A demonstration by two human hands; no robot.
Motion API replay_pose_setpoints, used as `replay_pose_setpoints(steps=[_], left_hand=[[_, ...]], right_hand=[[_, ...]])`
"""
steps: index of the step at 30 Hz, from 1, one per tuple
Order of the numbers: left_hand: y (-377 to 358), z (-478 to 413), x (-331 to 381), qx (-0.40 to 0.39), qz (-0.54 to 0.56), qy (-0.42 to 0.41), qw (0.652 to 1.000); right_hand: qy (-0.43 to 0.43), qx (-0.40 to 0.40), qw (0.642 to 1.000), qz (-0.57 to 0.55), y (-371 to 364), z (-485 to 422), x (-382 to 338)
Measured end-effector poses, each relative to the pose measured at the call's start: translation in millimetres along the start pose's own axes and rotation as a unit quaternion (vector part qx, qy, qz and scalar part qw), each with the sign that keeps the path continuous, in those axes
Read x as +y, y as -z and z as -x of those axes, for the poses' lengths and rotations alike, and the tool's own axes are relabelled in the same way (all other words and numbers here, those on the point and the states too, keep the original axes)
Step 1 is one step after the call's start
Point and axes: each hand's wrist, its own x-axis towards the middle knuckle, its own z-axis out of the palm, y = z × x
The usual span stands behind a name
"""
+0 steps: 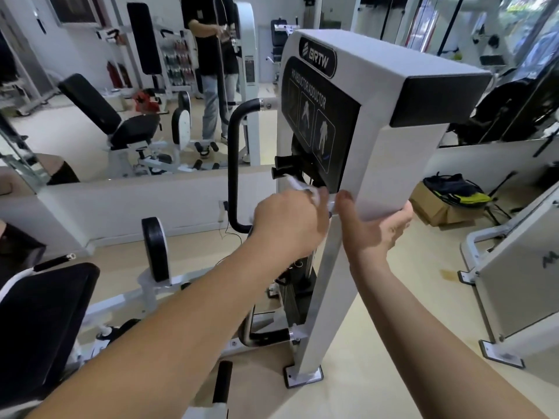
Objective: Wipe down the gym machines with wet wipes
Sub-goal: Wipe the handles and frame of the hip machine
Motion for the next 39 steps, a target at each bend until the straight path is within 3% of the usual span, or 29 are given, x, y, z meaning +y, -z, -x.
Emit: replay_pose_setpoints(steps=[3,7,8,10,12,14,17,20,22,23,26,28,31,33,35,37,39], left_hand=[[-8,3,11,0.043,-0.06,-0.051,0.996],[-17,25,-31,0.116,0.134,-0.059,0.982],[-29,32,-47,0.113,0.219,-0.008,0.969],[-53,57,-72,0.086,0.385,0.155,0.906],[-78,81,-87,0.068,0.46,0.3,0.833],[-92,95,-96,0.064,0.502,0.388,0.771],[-97,89,-103,0.011,0.5,0.465,0.73],[-84,65,-91,-0.014,0.518,0.487,0.703],[-60,45,-73,0.019,0.551,0.434,0.712],[-48,37,-64,0.024,0.547,0.393,0.739],[-23,32,-47,0.038,0.432,0.258,0.864],[-27,41,-46,0.094,0.394,0.163,0.9],[-51,50,-59,0.149,0.46,0.161,0.86],[-72,56,-78,0.101,0.531,0.253,0.803],[-94,74,-97,0.023,0.533,0.361,0.764],[-115,97,-110,-0.017,0.49,0.44,0.753],[-120,116,-108,-0.037,0.461,0.488,0.74]], right_hand=[[0.0,-0.01,1.0,0.005,3,-2,0],[0.001,-0.03,1.0,0.003,8,-3,2],[-0.001,-0.033,0.999,0.002,8,-3,2],[-0.004,-0.036,0.999,0.003,9,-1,1],[-0.001,-0.032,0.999,0.009,8,-1,2],[-0.002,-0.027,1.0,0.015,7,0,3],[-0.004,-0.028,0.999,0.021,5,0,4],[0.002,-0.018,1.0,0.016,5,2,3],[0.004,-0.017,1.0,0.015,4,3,3],[0.001,-0.018,1.0,0.017,3,2,3],[0.0,-0.02,1.0,0.015,3,3,3],[-0.002,-0.017,1.0,0.013,4,4,4],[-0.007,-0.03,0.999,0.02,6,3,4],[-0.012,-0.042,0.999,0.008,11,4,1],[-0.028,-0.056,0.998,-0.018,18,12,0],[-0.091,-0.056,0.994,-0.03,23,29,10],[-0.207,-0.089,0.974,-0.02,25,56,30]])
